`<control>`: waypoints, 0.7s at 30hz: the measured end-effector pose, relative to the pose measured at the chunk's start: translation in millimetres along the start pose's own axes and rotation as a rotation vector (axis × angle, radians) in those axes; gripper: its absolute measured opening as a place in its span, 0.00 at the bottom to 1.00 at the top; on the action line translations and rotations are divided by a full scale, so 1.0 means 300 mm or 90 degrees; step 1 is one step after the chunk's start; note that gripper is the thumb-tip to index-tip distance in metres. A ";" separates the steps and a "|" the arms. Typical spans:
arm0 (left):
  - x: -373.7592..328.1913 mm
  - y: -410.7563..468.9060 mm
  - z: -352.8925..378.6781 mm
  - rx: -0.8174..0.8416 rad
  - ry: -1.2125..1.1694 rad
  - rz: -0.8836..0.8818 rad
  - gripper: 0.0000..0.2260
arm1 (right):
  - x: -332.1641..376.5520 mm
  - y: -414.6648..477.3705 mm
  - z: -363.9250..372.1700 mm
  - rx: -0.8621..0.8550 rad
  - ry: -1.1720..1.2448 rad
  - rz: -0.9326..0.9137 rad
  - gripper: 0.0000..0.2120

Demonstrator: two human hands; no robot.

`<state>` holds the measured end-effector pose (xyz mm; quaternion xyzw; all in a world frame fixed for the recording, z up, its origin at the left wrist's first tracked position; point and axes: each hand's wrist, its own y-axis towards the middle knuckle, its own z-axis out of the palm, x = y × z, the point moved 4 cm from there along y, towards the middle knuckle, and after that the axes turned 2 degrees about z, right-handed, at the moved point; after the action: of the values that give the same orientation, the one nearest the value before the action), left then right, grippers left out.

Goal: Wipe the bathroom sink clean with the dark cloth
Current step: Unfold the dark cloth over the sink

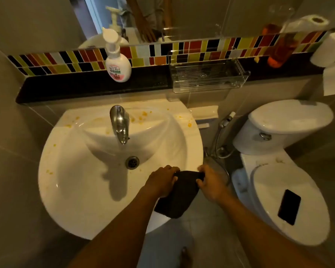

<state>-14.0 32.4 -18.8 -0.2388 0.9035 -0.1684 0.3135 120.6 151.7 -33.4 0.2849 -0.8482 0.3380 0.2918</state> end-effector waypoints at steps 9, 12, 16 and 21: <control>-0.017 0.015 -0.001 -0.023 0.042 -0.023 0.14 | 0.003 -0.006 -0.028 0.007 -0.008 0.008 0.03; -0.025 -0.007 -0.033 -0.035 0.062 -0.019 0.12 | 0.029 -0.022 -0.043 -0.004 -0.024 -0.020 0.04; -0.041 -0.052 -0.078 -0.050 0.063 -0.001 0.10 | 0.066 -0.049 -0.080 -0.040 -0.051 -0.043 0.02; -0.065 -0.120 -0.139 -0.073 0.024 0.039 0.10 | 0.129 -0.121 -0.134 -0.059 -0.054 -0.061 0.02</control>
<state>-15.8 19.3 38.1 -0.2257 0.9243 -0.1110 0.2871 131.6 148.2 32.1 0.3254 -0.8598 0.2719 0.2844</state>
